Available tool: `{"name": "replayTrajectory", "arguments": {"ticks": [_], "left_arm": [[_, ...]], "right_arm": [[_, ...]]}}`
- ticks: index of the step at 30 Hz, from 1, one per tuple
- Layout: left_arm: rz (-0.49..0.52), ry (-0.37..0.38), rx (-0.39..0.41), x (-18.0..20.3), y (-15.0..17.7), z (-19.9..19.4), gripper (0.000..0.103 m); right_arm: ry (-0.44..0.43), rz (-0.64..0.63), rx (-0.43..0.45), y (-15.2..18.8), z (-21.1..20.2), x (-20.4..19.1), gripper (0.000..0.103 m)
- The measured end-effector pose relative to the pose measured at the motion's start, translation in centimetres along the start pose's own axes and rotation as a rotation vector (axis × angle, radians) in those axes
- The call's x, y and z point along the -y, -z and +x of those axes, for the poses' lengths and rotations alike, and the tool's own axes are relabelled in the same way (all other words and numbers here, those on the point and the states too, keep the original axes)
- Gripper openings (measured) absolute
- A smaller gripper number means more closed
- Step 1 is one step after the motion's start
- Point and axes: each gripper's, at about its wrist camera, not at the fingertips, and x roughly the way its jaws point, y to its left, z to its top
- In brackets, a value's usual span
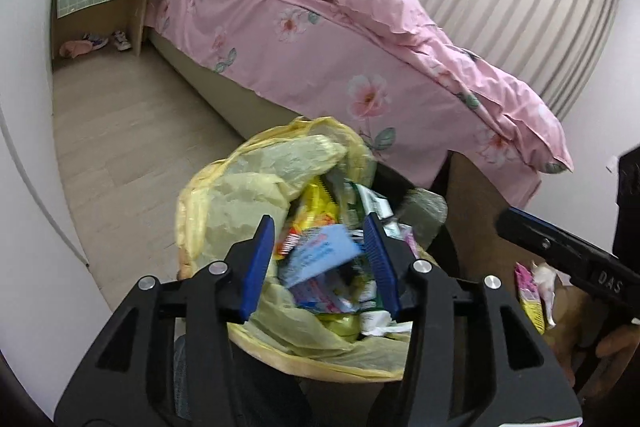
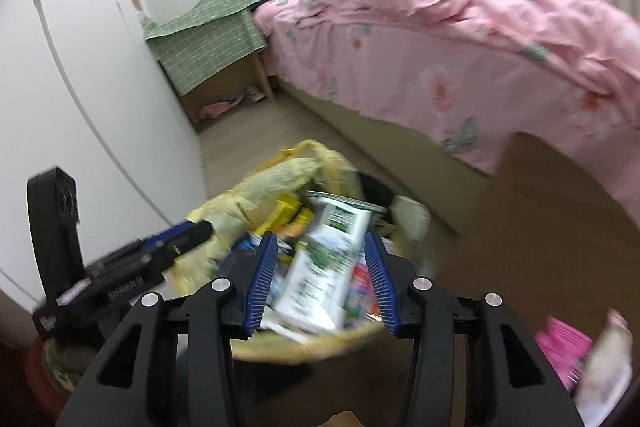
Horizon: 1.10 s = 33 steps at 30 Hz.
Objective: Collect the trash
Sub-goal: 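Carry the blue wrapper into the yellow bag while the right gripper carries the black wrapper there, then open both grippers and move them back over the table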
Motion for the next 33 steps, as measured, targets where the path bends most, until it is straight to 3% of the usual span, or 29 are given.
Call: {"name": "replayTrajectory", "arguments": {"ticks": [10,19,21,23,25,33], "left_arm": [[0.187,0.098,-0.036,7.3,1.4,-1.5,0.044],[0.452,0.300,-0.089,16.9,4.8,-2.3,0.048],[0.499,0.362,-0.113,19.1,5.6,-2.2,0.048],[0.537,0.395,-0.139,21.1,6.5,-1.7,0.049],[0.564,0.408,-0.164,22.8,7.4,-1.0,0.049],[0.661,0.410,-0.207,27.1,10.4,1.0,0.049]], "right_arm": [[0.304,0.042,0.109,8.1,-11.9,3.7,0.046],[0.488,0.241,0.166,17.5,-20.5,9.7,0.052],[0.503,0.269,0.179,19.3,-21.7,10.5,0.056],[0.456,0.322,0.197,21.2,-22.6,11.3,0.064],[0.400,0.378,0.209,22.7,-23.0,12.1,0.066],[0.493,0.327,0.125,25.9,-22.1,12.3,0.067]]}}
